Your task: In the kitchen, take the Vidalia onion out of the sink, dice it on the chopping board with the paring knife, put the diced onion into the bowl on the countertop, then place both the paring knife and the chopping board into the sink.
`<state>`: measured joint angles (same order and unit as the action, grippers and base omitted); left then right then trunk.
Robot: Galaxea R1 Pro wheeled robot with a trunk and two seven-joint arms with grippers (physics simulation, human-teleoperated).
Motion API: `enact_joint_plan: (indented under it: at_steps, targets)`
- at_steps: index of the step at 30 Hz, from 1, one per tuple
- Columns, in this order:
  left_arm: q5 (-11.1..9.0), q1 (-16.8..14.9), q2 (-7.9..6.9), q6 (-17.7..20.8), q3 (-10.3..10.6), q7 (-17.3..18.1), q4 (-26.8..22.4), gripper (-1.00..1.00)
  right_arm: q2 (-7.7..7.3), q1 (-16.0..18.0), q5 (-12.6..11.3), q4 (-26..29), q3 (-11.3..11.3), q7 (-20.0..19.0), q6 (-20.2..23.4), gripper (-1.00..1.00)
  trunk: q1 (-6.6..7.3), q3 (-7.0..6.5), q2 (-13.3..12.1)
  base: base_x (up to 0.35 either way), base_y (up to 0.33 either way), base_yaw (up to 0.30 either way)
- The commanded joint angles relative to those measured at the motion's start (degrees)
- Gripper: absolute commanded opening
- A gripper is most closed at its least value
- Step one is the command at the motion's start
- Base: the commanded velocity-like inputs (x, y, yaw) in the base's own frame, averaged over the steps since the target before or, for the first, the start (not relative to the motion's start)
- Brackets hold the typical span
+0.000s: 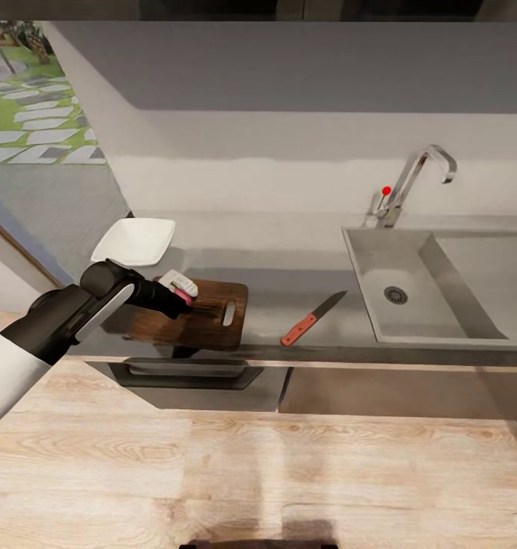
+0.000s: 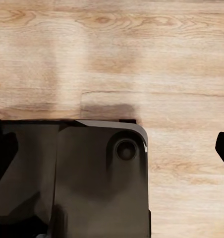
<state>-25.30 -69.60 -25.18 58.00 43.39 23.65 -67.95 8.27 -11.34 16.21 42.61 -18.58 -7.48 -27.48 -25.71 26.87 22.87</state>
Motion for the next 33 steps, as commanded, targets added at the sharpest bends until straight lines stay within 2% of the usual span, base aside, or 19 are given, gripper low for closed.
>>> enact_joint_plan:
  at_steps: [1, 33]
  targets:
    - [0.3, 0.0, -0.08, 0.0, 0.9, 0.4, 0.1, -1.00, 0.09, 0.0, 0.2, 0.1, -0.4, -0.6, -0.1, 1.00, -0.07, 0.10, 0.1, 0.002, -0.002, 0.000]
    - [0.3, 0.1, -0.22, 0.1, 0.9, 0.4, -0.1, -1.00, 0.08, 0.0, 0.2, 0.0, -0.4, -0.6, -0.2, 1.00, -0.07, -0.03, 0.1, 0.000, 0.000, 0.000]
